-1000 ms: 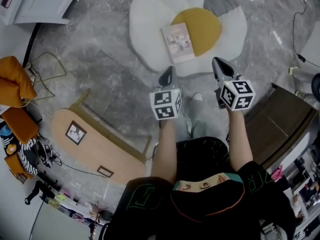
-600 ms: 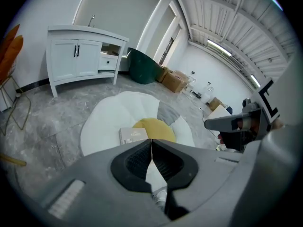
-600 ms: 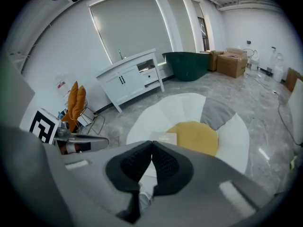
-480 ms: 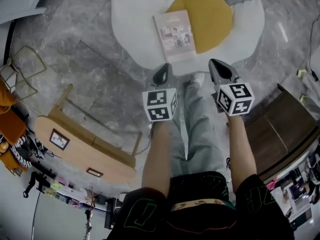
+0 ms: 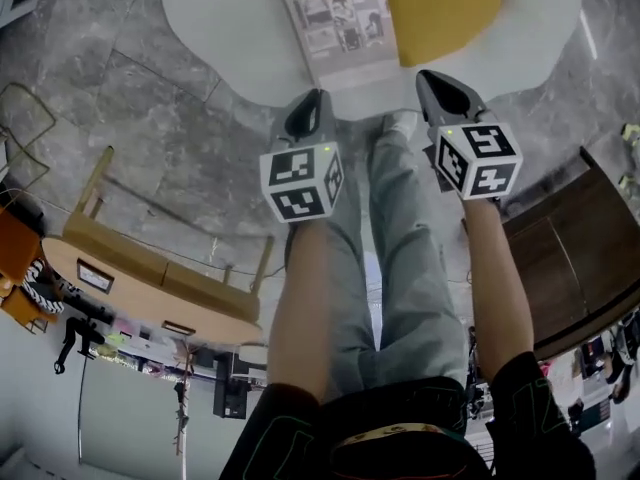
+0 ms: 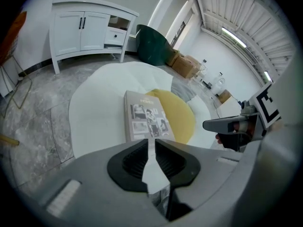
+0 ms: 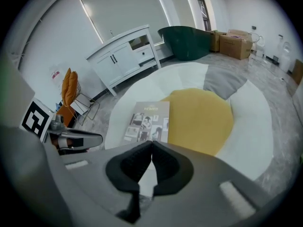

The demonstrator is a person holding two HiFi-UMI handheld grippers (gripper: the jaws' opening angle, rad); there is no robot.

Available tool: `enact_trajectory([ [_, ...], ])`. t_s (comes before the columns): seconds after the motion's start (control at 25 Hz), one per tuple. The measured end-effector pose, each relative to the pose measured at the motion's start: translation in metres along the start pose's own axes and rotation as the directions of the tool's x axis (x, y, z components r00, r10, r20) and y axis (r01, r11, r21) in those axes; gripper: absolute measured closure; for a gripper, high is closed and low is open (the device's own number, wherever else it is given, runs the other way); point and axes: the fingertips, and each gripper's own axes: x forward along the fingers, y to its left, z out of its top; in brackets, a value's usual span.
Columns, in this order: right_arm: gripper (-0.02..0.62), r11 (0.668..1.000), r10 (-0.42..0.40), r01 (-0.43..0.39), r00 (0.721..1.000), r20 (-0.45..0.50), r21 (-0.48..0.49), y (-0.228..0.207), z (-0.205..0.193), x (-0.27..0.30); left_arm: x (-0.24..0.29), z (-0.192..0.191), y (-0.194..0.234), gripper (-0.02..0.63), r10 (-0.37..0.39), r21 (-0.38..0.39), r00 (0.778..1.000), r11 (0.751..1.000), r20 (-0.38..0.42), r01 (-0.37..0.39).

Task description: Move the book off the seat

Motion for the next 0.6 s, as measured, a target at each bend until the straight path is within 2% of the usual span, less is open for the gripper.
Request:
enact_trajectory([
  [0.08,0.585,1.000,0.020,-0.019,1.000,-0.015,0.017,-0.005,-0.010,0.015,0.010,-0.007,0.004,0.481,0.009,0.002,1.000,1.000,-0.013,-0.009],
  [0.12,0.482,0.999,0.035,-0.035,0.999,-0.028,0.031,-0.007,-0.015,0.023,0.015,-0.009,0.006,0.451,0.011,0.002,1.000,1.000,-0.017,-0.011],
  [0.16,0.448,0.998,0.050,-0.048,0.998,-0.044,0.045,-0.008,-0.020,0.030,0.020,-0.011,0.007,0.436,0.014,0.000,1.000,1.000,-0.020,-0.014],
  [0.28,0.442,0.996,0.061,-0.055,0.995,-0.080,0.067,-0.011,-0.035,0.049,0.034,-0.017,0.014,0.397,0.020,-0.017,0.999,1.000,-0.035,-0.021],
  [0.44,0.365,0.994,0.093,-0.085,0.988,-0.122,0.065,-0.015,-0.042,0.076,0.057,-0.022,0.029,0.355,0.055,-0.069,0.997,0.996,-0.053,-0.059],
  [0.6,0.364,0.994,0.111,-0.107,0.982,-0.152,0.040,-0.015,-0.047,0.089,0.075,-0.033,0.029,0.342,0.034,-0.072,0.994,0.997,-0.101,-0.042],
])
